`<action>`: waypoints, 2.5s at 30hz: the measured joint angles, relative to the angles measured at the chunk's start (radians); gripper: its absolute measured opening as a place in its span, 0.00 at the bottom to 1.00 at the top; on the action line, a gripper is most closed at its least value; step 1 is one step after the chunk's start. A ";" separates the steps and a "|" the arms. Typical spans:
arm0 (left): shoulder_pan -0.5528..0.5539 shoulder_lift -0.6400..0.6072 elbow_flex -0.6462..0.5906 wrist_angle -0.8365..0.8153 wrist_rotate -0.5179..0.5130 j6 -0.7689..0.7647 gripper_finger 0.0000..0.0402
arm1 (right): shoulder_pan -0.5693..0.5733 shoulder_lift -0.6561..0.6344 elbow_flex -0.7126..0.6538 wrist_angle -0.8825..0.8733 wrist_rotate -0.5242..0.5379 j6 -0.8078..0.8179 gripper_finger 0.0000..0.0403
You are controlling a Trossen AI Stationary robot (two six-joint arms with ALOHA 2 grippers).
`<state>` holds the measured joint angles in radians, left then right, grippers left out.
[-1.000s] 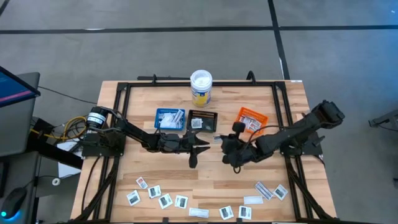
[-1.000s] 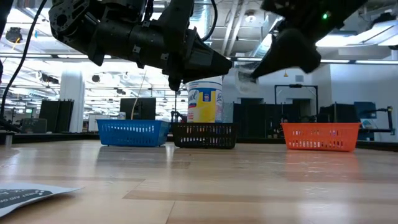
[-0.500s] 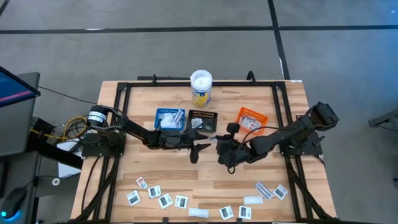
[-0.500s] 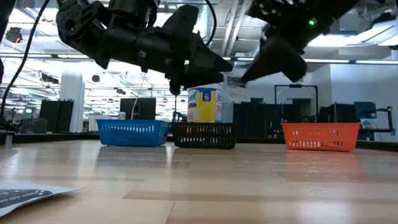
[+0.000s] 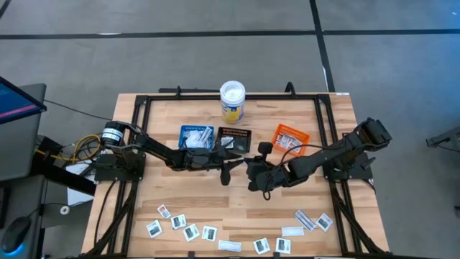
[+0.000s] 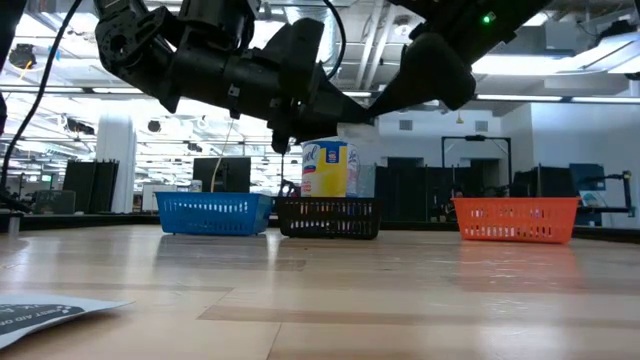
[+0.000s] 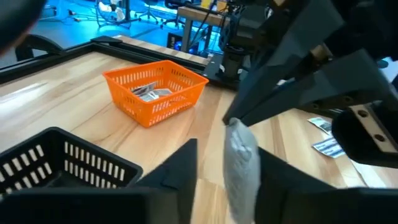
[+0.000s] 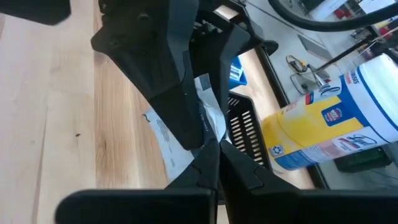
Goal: Pick & Place First Aid Supplies
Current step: Put the black towelette pack into the black bin
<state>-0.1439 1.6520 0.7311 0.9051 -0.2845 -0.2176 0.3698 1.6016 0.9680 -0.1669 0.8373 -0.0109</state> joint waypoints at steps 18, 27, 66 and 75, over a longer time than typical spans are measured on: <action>-0.002 0.001 -0.001 -0.088 0.013 0.012 0.02 | 0.004 -0.001 0.000 -0.014 0.001 -0.041 0.11; -0.038 0.001 -0.001 -0.096 0.031 0.289 0.02 | -0.005 -0.001 0.000 -0.003 -0.156 0.056 0.27; -0.102 0.000 0.002 -0.113 -0.004 0.516 0.03 | -0.062 -0.085 0.000 -0.106 -0.529 0.008 0.04; -0.103 0.000 0.001 -0.113 -0.003 0.494 0.02 | -0.064 -0.071 0.000 -0.097 -0.523 0.093 0.02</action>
<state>-0.2468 1.6520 0.7322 0.7923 -0.2874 0.2766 0.3054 1.5309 0.9676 -0.2634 0.3144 0.0821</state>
